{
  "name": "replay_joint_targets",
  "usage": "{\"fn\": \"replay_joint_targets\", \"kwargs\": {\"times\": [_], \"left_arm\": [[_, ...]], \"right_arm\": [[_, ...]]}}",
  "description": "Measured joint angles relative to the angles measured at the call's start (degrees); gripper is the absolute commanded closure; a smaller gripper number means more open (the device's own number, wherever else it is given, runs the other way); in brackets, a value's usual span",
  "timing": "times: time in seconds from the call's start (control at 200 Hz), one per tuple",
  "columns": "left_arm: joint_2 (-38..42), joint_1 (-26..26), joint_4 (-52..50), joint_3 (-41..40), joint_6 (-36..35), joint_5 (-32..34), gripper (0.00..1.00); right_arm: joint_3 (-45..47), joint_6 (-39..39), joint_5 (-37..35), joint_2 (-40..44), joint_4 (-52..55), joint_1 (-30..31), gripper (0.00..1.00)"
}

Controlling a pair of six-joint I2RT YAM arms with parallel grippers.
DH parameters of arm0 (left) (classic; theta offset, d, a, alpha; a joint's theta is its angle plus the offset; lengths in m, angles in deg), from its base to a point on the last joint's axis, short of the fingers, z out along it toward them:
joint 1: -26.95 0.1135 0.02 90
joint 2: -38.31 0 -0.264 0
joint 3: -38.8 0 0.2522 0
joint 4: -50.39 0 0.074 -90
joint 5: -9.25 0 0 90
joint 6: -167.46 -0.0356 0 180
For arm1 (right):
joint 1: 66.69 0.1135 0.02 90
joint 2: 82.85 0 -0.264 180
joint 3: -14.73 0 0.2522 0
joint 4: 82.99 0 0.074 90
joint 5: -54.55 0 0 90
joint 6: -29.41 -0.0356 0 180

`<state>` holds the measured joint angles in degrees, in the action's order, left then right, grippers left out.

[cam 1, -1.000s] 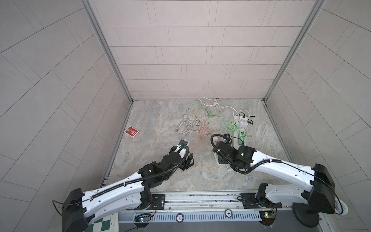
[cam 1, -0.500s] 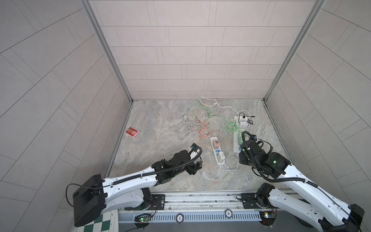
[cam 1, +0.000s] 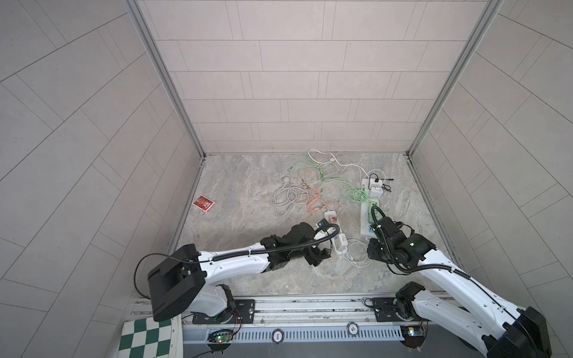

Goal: Insert plugs into power strip
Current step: Pick up the power cord from the bottom-right of the table.

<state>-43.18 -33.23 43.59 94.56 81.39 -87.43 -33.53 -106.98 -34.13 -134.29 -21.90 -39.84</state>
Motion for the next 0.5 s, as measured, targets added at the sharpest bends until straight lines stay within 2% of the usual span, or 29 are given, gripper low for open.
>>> {"fn": "replay_joint_targets", "kwargs": {"times": [0.145,0.335,0.5], "left_arm": [[-4.3,-0.1,-0.9,3.4,-1.1,-2.4,0.19],[-6.1,-0.8,-0.8,4.2,-1.9,-3.8,0.19],[-8.6,-1.2,-1.3,8.2,-2.6,-4.2,0.19]], "right_arm": [[0.0,1.2,2.7,-1.4,-1.9,-0.5,0.63],[-0.1,1.8,4.9,-4.7,-4.0,-0.8,0.64],[-0.1,2.4,5.6,-6.6,-4.9,-1.3,0.65]]}}
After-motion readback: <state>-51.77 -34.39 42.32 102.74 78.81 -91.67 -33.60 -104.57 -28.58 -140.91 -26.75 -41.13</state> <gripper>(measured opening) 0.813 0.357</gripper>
